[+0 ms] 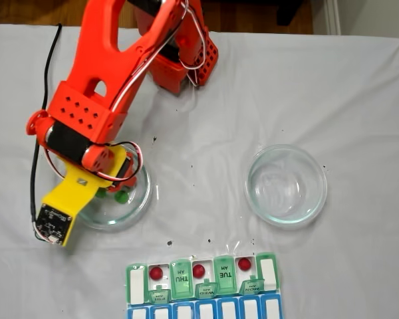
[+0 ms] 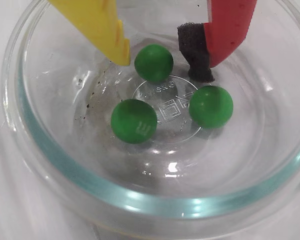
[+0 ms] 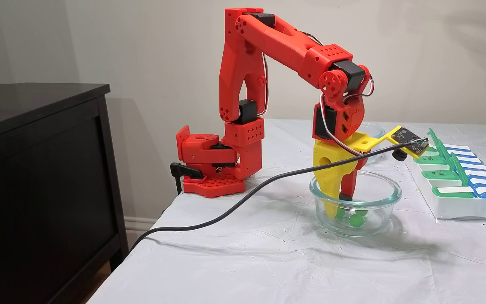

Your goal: Sort medicines into box.

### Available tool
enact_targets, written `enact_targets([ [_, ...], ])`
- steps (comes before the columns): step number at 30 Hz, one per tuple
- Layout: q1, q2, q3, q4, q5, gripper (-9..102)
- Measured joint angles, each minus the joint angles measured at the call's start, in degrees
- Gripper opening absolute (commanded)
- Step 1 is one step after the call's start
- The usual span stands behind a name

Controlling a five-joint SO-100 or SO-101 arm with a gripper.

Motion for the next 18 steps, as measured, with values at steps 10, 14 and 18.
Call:
enact_targets([
  [10, 0.0, 0.0, 0.6, -1.0, 1.0, 12],
  [14, 0.0, 0.0, 0.8, -1.0, 0.7, 7],
  [18, 0.0, 0.0, 1.1, -1.0, 1.2, 1],
])
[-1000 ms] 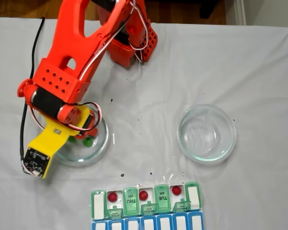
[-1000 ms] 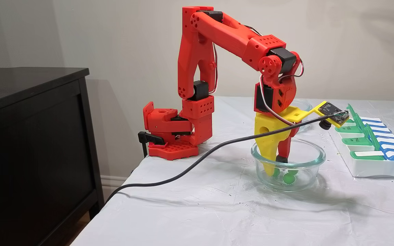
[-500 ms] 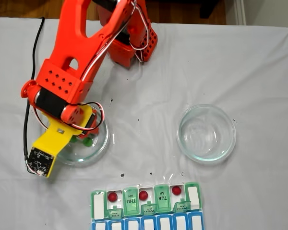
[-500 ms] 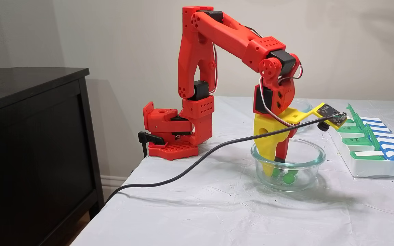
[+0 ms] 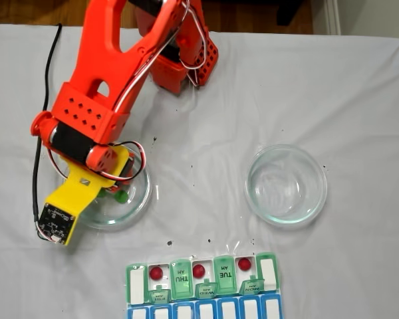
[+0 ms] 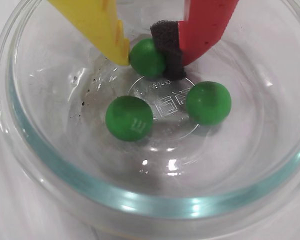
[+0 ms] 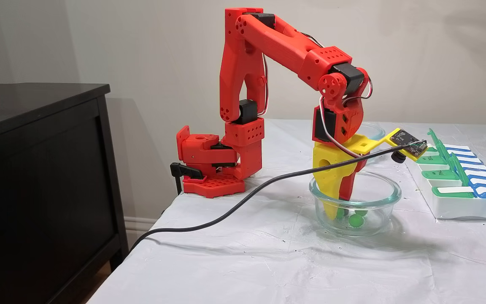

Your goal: Sort medicines into box.

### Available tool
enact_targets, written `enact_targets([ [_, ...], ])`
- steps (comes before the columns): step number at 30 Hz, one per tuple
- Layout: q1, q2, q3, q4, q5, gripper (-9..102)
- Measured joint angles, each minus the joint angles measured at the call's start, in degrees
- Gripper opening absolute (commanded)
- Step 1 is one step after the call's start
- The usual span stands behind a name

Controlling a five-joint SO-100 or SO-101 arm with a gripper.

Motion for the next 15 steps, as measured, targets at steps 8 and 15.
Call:
enact_targets([
  [8, -0.4, 0.4, 0.4, 0.0, 2.3, 0],
  [15, -5.0, 8.6, 3.3, 2.8, 10.7, 0],
])
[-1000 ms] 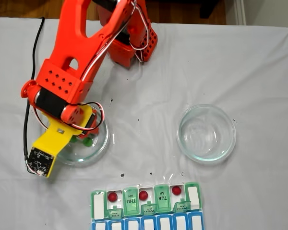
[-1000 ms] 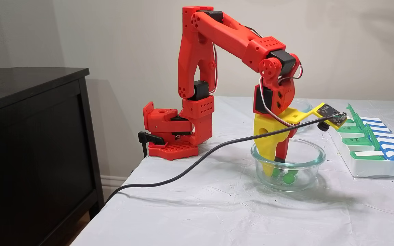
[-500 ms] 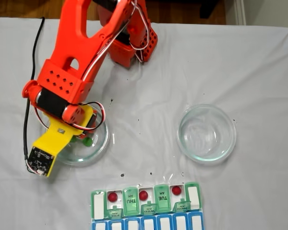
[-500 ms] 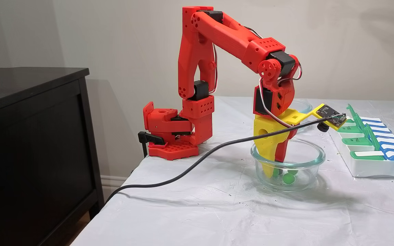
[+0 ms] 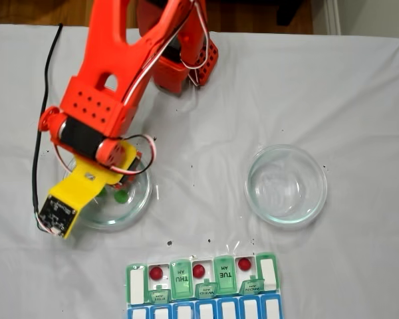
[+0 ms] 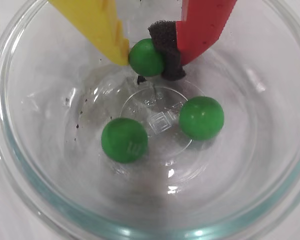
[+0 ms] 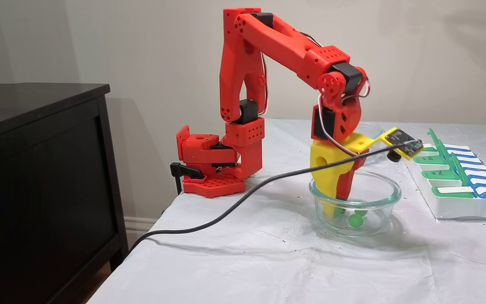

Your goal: Sort medicines into box.

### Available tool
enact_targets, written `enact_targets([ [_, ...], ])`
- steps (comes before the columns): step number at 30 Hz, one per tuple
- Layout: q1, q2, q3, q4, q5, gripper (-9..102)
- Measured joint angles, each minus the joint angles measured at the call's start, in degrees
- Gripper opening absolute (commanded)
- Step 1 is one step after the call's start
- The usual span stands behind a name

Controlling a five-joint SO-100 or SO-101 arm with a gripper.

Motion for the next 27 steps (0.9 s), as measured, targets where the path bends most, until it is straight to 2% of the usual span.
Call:
enact_targets([
  [7, -6.6, 9.1, -2.5, 2.0, 13.0, 0],
  [16, -11.7, 18.7, -6.2, -4.6, 30.2, 0],
  [22, -21.5, 22.9, -4.4, -13.5, 45.9, 0],
  [27, -32.4, 24.9, 6.3, -27.6, 56.9, 0],
])
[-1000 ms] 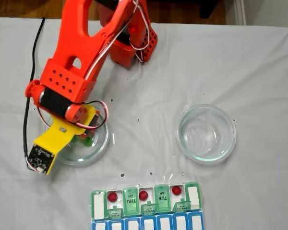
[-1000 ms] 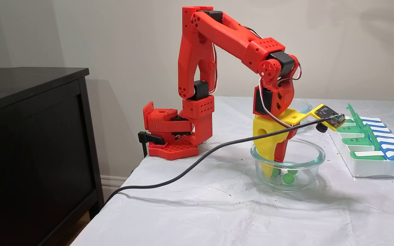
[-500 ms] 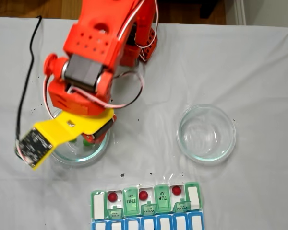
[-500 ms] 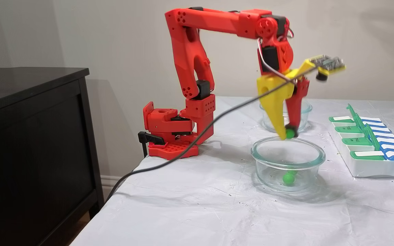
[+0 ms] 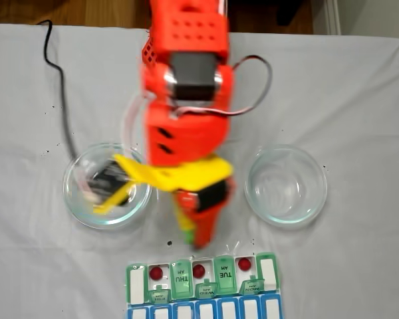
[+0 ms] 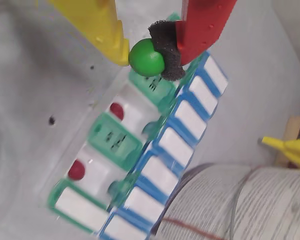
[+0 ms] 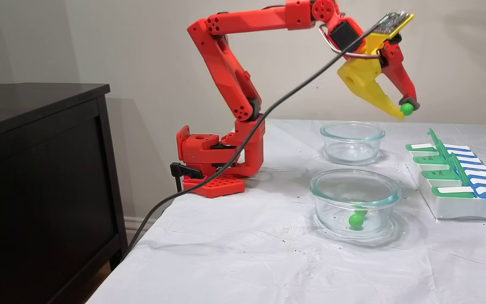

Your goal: Sort medicines into box.

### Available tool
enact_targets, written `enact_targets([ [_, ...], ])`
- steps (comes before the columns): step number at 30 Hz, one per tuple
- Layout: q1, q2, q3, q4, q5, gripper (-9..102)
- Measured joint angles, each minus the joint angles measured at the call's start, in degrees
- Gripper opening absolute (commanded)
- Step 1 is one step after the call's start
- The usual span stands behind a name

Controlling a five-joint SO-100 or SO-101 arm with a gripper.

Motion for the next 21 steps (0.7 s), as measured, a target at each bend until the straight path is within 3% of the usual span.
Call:
enact_targets([
  [7, -7.1, -4.5, 3.3, -12.9, 8.1, 0],
  [21, -8.7, -23.3, 2.2, -25.8, 10.5, 0],
])
